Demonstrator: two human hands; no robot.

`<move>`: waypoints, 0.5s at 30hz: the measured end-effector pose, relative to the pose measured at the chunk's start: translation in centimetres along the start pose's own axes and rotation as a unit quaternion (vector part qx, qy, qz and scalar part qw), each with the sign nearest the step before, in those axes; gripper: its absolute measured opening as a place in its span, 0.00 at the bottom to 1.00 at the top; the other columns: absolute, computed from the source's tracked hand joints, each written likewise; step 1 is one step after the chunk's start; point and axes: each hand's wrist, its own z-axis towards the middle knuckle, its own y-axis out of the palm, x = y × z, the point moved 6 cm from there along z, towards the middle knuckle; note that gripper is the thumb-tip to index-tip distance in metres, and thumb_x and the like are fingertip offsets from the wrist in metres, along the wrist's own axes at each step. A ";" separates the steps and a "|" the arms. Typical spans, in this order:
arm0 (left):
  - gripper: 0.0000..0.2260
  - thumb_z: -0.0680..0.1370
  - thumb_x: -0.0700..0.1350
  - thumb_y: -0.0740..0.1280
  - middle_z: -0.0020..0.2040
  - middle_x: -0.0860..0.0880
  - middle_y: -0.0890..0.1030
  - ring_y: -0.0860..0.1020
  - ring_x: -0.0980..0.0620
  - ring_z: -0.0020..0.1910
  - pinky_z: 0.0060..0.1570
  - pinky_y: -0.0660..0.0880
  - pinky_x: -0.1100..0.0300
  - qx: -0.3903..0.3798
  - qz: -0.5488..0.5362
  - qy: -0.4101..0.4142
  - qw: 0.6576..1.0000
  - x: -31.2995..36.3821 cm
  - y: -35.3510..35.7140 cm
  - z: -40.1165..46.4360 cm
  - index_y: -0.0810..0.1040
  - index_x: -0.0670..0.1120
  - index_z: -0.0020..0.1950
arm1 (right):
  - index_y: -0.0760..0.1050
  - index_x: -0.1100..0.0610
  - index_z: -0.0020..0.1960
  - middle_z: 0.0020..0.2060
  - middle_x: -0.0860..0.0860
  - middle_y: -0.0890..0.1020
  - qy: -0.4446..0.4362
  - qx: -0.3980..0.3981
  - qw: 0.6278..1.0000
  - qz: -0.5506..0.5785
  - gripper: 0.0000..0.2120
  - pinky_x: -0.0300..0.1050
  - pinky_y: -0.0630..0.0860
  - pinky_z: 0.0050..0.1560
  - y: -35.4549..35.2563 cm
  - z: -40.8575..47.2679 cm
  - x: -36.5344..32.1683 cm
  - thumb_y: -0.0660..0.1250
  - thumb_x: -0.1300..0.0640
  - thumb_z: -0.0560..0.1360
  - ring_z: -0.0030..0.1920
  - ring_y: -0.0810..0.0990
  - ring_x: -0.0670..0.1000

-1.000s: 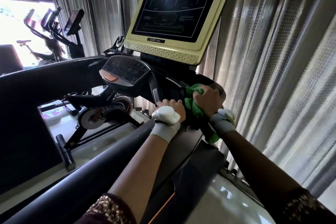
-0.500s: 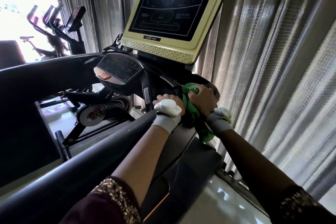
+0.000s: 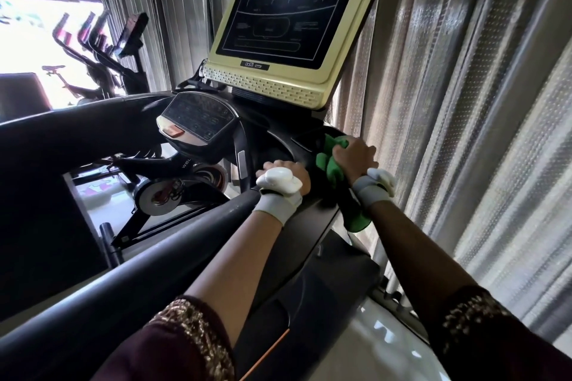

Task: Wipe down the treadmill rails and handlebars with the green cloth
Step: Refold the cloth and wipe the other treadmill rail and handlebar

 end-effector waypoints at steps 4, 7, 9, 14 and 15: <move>0.16 0.78 0.45 0.54 0.62 0.45 0.77 0.73 0.41 0.62 0.60 0.67 0.49 0.009 -0.041 -0.021 0.999 -0.1 -0.6 -0.7 0.76 0.48 0.61 | 0.78 0.53 0.54 0.55 0.55 0.80 -0.053 0.003 0.998 -0.046 0.14 0.54 0.68 0.61 0.5 -0.7 -0.6 0.60 0.52 0.71 0.61 0.71 0.60; 0.17 0.80 0.47 0.52 0.63 0.44 0.76 0.70 0.41 0.63 0.58 0.67 0.50 0.025 -0.056 -0.041 0.997 -0.3 -1.6 -2.1 0.76 0.48 0.63 | 0.78 0.52 0.58 0.61 0.52 0.78 -0.117 0.023 0.992 -0.044 0.15 0.55 0.65 0.68 1.0 -2.1 -0.7 0.62 0.53 0.72 0.65 0.70 0.59; 0.19 0.82 0.48 0.50 0.64 0.42 0.75 0.70 0.41 0.64 0.61 0.66 0.49 0.023 -0.081 -0.054 0.995 -0.5 -1.9 -2.9 0.76 0.45 0.63 | 0.77 0.51 0.60 0.60 0.53 0.78 -0.058 0.023 0.998 -0.014 0.16 0.55 0.62 0.67 0.6 -0.4 0.3 0.61 0.55 0.73 0.66 0.66 0.59; 0.22 0.83 0.48 0.47 0.64 0.41 0.75 0.70 0.41 0.64 0.62 0.65 0.49 0.020 -0.095 -0.064 0.993 -0.5 -2.5 -3.6 0.75 0.40 0.64 | 0.77 0.54 0.60 0.58 0.59 0.78 0.015 0.004 0.999 -0.029 0.18 0.57 0.63 0.63 0.0 3.5 1.8 0.59 0.54 0.73 0.65 0.65 0.61; 0.21 0.82 0.48 0.48 0.64 0.41 0.74 0.70 0.41 0.65 0.62 0.66 0.50 0.016 -0.087 -0.063 0.994 -0.5 -2.6 -3.6 0.75 0.41 0.64 | 0.77 0.53 0.60 0.57 0.58 0.78 -0.003 0.002 0.999 -0.038 0.17 0.57 0.63 0.63 0.3 3.1 1.4 0.59 0.54 0.73 0.65 0.65 0.61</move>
